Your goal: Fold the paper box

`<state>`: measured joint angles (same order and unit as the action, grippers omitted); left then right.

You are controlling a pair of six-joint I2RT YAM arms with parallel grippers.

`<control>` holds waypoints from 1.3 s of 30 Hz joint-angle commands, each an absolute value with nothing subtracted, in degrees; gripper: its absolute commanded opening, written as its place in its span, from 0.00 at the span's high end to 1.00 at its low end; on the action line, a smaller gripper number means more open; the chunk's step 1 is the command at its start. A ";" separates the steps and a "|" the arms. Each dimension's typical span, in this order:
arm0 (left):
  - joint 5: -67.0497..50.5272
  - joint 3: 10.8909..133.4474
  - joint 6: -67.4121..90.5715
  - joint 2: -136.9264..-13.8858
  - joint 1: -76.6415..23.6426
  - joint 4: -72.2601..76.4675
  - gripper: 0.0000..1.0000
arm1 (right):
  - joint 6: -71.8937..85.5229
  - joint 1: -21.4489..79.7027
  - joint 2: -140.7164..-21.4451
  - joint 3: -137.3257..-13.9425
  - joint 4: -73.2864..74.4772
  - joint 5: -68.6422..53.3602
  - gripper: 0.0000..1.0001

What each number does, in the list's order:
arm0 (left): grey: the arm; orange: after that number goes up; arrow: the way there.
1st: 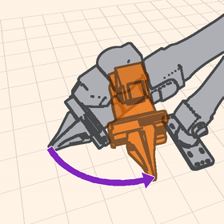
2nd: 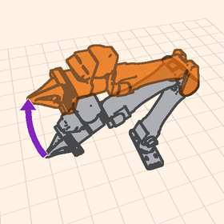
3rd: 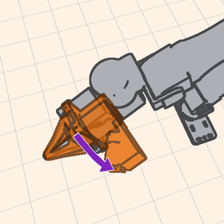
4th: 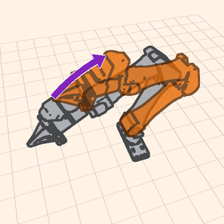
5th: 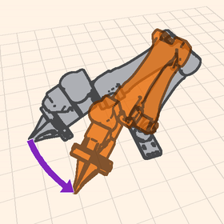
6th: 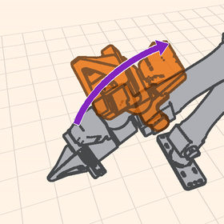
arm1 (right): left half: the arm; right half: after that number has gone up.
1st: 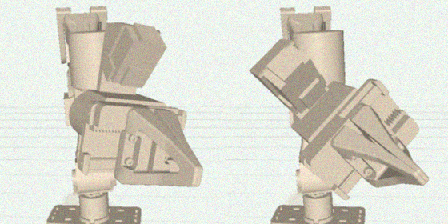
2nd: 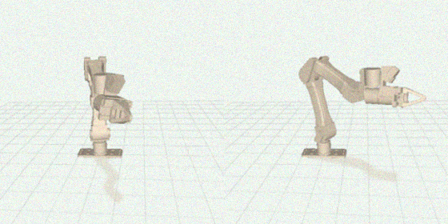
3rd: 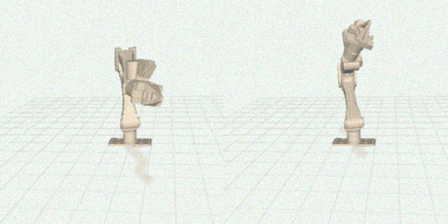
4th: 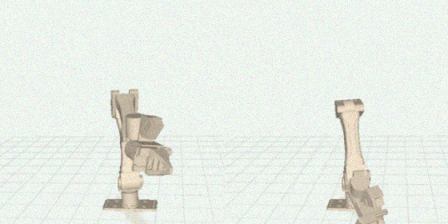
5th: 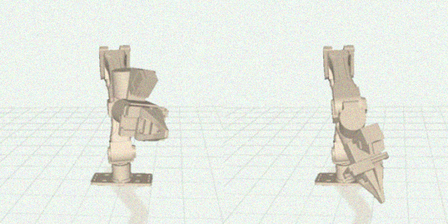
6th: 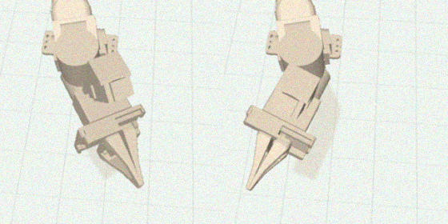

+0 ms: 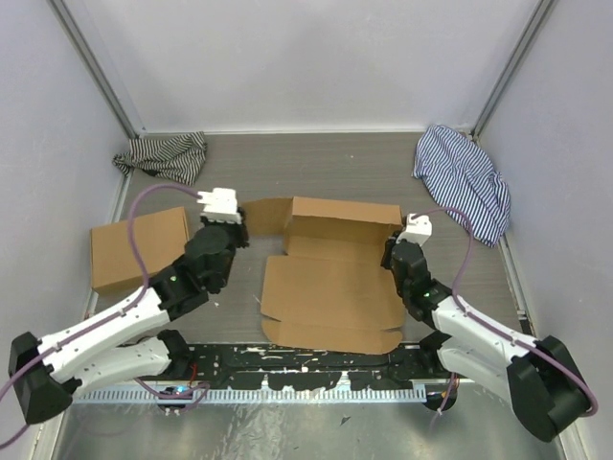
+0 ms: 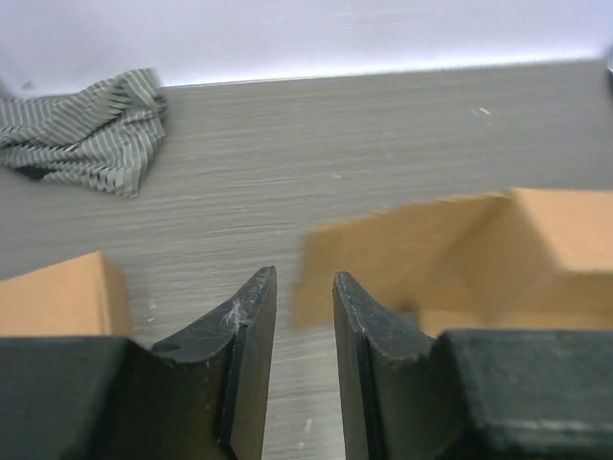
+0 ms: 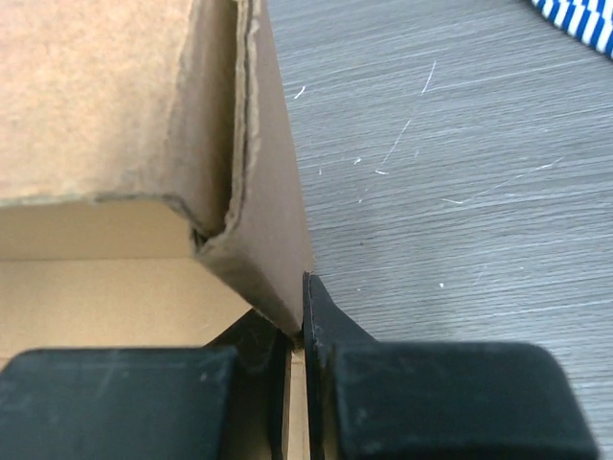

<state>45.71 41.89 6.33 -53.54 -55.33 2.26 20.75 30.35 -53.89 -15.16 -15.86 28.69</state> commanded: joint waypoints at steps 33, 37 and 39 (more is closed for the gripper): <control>-7.88 17.85 28.48 -80.89 -18.91 59.14 0.55 | 18.08 30.32 -57.71 -23.94 -7.41 25.10 0.99; -8.53 15.93 24.41 -78.37 -24.47 57.76 0.54 | 18.28 30.32 -57.85 -23.97 -7.44 24.70 0.99; -8.57 15.37 22.70 -76.88 -27.21 57.66 0.54 | 18.19 30.32 -58.05 -24.07 -7.40 24.66 0.98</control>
